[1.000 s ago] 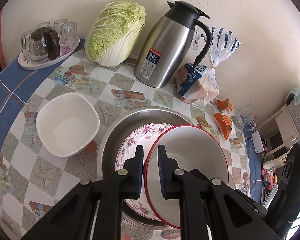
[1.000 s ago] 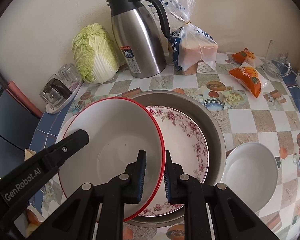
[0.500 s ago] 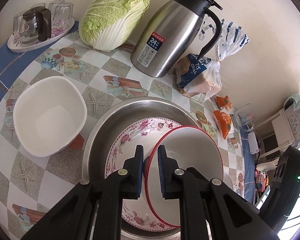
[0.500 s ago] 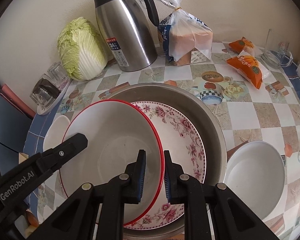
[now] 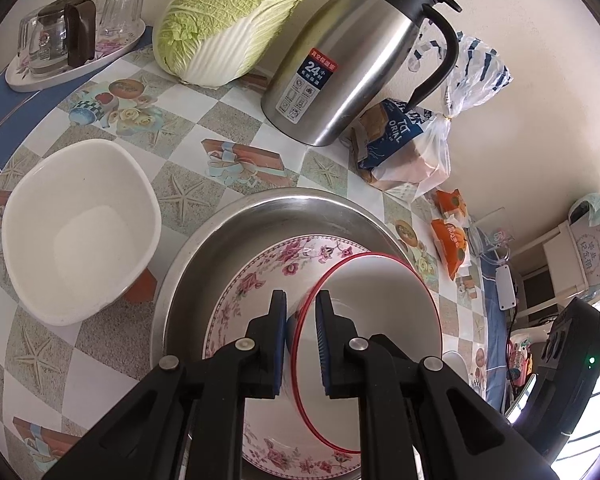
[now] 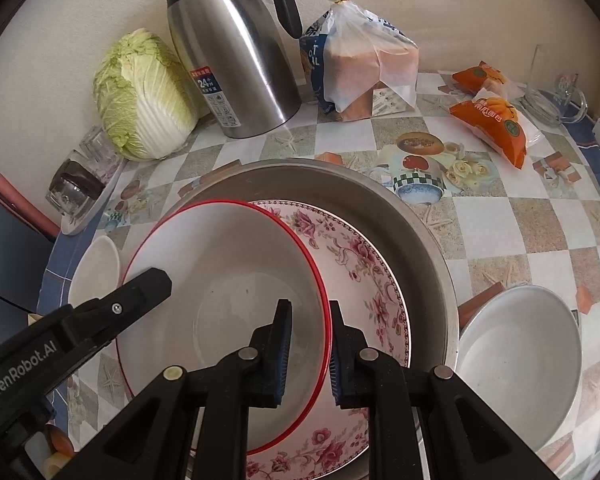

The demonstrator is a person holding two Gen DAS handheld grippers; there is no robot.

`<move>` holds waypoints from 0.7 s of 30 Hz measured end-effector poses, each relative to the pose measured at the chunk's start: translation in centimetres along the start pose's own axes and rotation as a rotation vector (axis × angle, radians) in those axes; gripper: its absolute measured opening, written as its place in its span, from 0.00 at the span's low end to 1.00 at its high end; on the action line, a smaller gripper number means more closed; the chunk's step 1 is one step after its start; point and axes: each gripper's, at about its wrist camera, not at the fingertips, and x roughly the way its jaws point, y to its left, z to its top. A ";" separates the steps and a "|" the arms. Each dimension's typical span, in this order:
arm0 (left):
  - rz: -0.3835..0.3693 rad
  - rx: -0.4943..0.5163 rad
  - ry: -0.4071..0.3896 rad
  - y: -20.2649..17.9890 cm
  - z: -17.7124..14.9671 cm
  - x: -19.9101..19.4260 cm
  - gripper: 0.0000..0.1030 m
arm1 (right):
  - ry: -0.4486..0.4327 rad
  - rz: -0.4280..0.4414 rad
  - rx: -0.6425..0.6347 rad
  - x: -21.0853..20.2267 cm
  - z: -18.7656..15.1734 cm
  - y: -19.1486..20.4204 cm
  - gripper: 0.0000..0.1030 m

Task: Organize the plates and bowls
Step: 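Lower the red-rimmed bowl onto the floral plate inside the basin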

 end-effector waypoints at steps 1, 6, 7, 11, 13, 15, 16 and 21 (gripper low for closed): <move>-0.005 -0.005 0.000 0.1 0.1 0.0 0.13 | 0.000 0.002 0.002 0.1 0.0 0.0 0.17; -0.010 -0.014 -0.005 0.4 0.3 0.1 0.13 | -0.005 0.004 0.003 0.4 0.1 0.3 0.17; -0.011 -0.016 -0.005 0.5 0.3 0.1 0.13 | -0.007 0.006 0.004 0.5 0.1 0.3 0.17; -0.014 -0.030 0.002 0.5 0.3 0.0 0.13 | -0.014 0.013 0.005 0.6 0.2 0.3 0.17; -0.009 -0.031 0.005 0.5 0.3 -0.1 0.13 | -0.014 0.018 0.009 0.6 0.2 0.2 0.17; 0.006 -0.020 -0.002 0.4 0.3 -0.4 0.13 | -0.010 0.030 0.013 0.6 0.2 0.1 0.18; 0.017 -0.013 -0.005 0.3 0.3 -0.6 0.13 | -0.012 0.028 0.013 0.5 0.2 0.1 0.18; 0.053 0.004 -0.017 0.1 0.3 -1.8 0.14 | -0.028 0.007 0.001 -0.5 0.4 0.0 0.18</move>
